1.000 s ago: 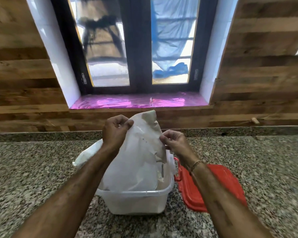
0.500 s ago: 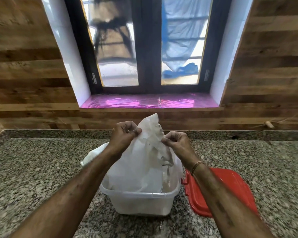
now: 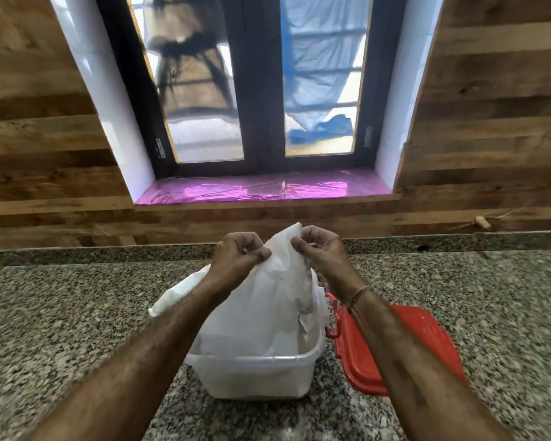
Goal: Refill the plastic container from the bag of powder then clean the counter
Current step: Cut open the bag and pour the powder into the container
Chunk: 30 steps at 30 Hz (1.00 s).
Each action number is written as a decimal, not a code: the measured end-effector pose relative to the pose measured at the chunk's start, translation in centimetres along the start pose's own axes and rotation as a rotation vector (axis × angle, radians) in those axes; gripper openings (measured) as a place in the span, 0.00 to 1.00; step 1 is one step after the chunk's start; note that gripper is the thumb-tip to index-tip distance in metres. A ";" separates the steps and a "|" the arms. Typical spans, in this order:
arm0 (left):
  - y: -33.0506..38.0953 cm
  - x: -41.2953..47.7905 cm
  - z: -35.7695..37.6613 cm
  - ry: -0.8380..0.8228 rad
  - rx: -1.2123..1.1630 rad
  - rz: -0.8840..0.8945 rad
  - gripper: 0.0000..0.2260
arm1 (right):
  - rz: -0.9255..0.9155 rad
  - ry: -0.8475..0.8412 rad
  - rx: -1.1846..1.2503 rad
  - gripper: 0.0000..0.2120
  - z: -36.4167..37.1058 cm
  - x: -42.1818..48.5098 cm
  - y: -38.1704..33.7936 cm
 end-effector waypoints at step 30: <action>-1.3 0.0 -8.3 0.056 0.537 0.038 0.12 | -0.347 -0.102 -0.988 0.09 4.5 2.6 -3.5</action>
Point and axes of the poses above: each hand's wrist, its own x-axis towards the middle knuckle, its own z-axis out of the palm, y = z × x, the point moved 10 cm from there along x, towards the middle knuckle, and after that the axes turned 13 degrees about y, right-handed, at the moved point
